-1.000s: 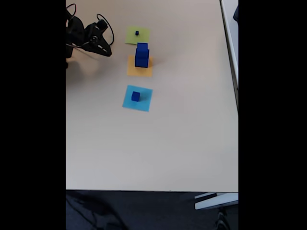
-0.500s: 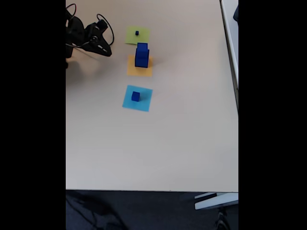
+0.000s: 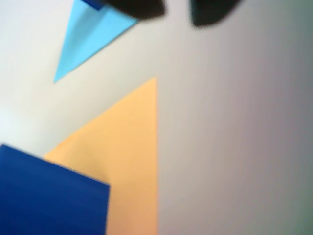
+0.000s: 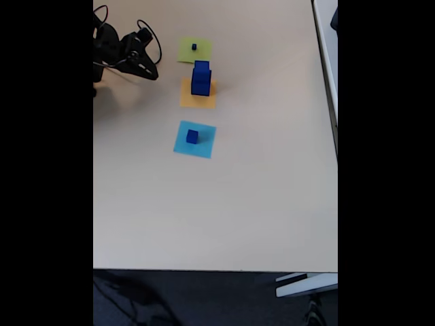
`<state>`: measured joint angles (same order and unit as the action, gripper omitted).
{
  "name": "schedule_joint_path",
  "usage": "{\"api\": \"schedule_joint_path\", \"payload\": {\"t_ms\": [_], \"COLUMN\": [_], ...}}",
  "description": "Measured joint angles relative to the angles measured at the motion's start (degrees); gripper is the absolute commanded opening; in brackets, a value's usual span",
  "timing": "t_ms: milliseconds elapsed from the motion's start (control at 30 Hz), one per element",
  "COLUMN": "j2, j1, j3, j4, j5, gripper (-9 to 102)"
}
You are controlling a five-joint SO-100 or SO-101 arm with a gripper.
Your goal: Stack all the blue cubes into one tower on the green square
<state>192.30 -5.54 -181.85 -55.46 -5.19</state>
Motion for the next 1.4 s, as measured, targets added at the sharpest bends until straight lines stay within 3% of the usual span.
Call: {"api": "schedule_joint_path", "payload": {"t_ms": [800,1000,1167,1400], "j2": [0.0,0.0,-1.3,-19.5], "j1": [0.1,3.5,3.5,1.8], "j3": [0.0,1.1,2.4,14.4], "j4": [2.2,4.1,4.4,5.5], "j5": [-0.2,11.2,15.1,18.1], "gripper": [0,0,0,0]}}
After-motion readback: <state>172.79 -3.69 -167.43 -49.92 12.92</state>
